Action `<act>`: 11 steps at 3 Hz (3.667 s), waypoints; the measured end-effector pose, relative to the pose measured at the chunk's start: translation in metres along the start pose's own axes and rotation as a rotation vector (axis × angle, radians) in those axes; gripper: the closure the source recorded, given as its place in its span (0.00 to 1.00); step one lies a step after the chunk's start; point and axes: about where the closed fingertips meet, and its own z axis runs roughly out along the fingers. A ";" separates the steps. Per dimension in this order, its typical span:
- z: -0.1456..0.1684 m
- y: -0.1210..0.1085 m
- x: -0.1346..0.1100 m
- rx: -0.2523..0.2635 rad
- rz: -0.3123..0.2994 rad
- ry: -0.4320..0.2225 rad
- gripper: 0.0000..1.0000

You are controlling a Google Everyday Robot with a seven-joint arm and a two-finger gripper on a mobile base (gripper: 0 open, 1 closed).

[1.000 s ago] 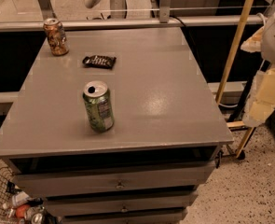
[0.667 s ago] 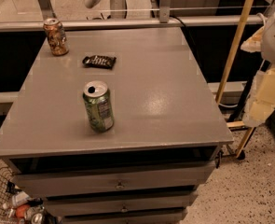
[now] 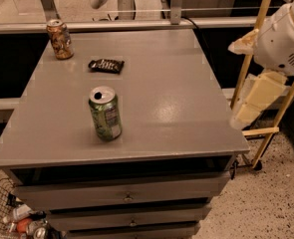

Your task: Knock green can over

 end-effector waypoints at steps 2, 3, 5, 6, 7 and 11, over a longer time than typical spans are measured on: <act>0.059 0.021 -0.082 -0.161 -0.014 -0.412 0.00; 0.054 0.025 -0.098 -0.180 -0.008 -0.459 0.00; 0.084 0.033 -0.116 -0.200 0.012 -0.563 0.00; 0.111 0.037 -0.141 -0.215 0.010 -0.629 0.00; 0.141 0.042 -0.160 -0.219 0.016 -0.673 0.00; 0.183 0.058 -0.202 -0.227 0.030 -0.802 0.41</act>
Offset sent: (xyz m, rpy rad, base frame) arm 0.0001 0.1629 -0.0347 0.6836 0.1374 0.2800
